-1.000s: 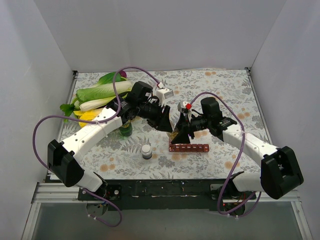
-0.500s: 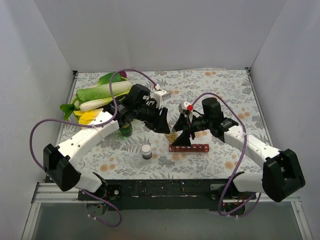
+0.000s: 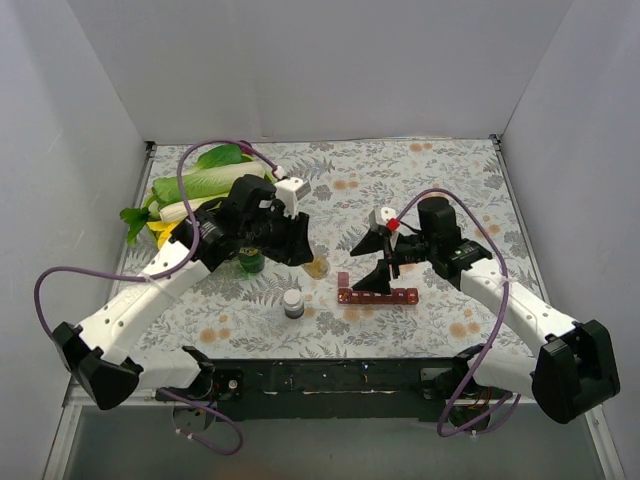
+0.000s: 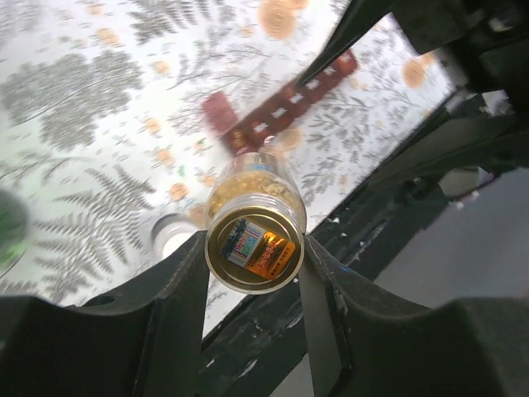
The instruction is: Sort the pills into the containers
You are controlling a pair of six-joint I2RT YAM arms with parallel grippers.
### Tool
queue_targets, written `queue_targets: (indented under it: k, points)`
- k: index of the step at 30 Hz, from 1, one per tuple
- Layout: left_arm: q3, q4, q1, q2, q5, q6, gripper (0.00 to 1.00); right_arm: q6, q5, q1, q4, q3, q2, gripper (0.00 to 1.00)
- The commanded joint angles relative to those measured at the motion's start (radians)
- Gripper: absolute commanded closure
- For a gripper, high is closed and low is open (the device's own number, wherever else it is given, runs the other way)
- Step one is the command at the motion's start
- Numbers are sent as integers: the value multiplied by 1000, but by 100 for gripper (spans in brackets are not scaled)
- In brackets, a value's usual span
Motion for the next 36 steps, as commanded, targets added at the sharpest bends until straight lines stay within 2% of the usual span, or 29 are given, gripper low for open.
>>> queue_targets:
  k: [1, 5, 7, 13, 17, 24, 30, 32, 33, 35, 36]
  points:
    - [45, -135, 4, -122, -284, -86, 100, -81, -8, -109, -30, -10, -43, 5]
    - [-50, -178, 4, -210, -451, -192, 100, -97, -22, -191, -12, -33, -58, 5]
    - [-119, -185, 4, -256, -484, -253, 100, -104, -19, -222, -10, -50, -60, 6]
    - [-304, -203, 4, -316, -637, -514, 100, -124, -2, -247, 19, -91, -58, 6]
    - [-398, -172, 6, -290, -740, -672, 100, -167, 33, -245, 53, -133, -72, 7]
    - [-453, -106, 12, -132, -866, -746, 100, -270, 50, -245, 40, -166, -86, 7]
    - [-509, -57, 21, -106, -874, -783, 98, -296, 58, -245, 31, -169, -86, 7]
    - [-515, -53, 21, -105, -868, -788, 92, -301, 56, -247, 30, -171, -86, 6]
    - [-512, -53, 21, -107, -863, -789, 72, -305, 55, -245, 28, -172, -83, 7]
    - [-509, -57, 21, -116, -846, -791, 57, -316, 55, -245, 19, -173, -81, 7]
    - [-501, -63, 21, -119, -843, -795, 41, -337, 58, -247, 13, -173, -78, 7]
